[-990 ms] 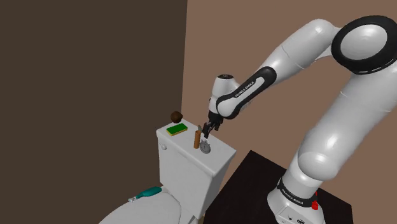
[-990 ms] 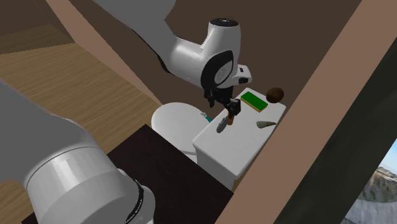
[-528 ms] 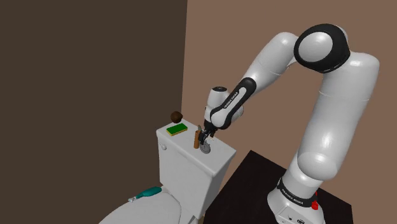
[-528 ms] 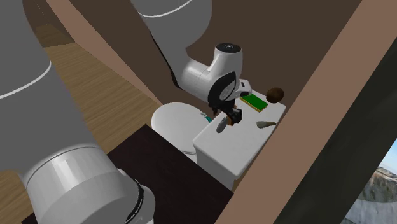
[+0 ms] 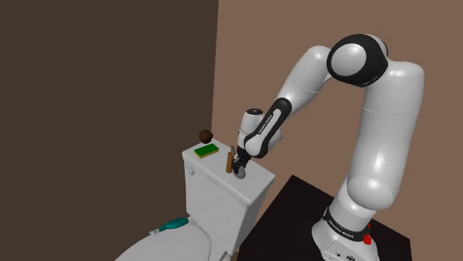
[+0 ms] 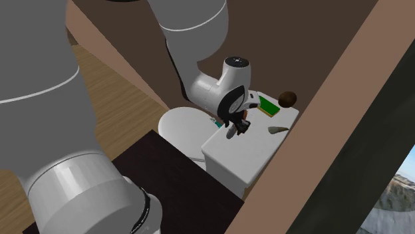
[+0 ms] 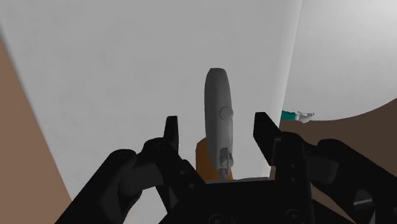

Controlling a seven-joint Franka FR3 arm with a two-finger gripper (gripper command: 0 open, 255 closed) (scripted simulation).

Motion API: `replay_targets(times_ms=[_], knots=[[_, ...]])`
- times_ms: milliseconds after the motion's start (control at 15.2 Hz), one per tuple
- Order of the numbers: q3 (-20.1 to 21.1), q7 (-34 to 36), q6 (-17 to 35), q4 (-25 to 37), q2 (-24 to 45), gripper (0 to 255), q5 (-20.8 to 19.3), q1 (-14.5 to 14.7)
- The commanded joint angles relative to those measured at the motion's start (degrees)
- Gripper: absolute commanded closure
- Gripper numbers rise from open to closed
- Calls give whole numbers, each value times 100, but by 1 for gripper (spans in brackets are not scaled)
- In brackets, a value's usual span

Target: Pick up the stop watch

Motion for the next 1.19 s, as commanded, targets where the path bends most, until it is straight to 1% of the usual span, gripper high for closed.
replay_targets(times_ms=[0,528,1122], knots=[[-1,1,14,6,18,255,-1,0],[-1,-2,11,3,12,255,-1,-2],[45,-89,-723,-66,-791,255,84,-28]])
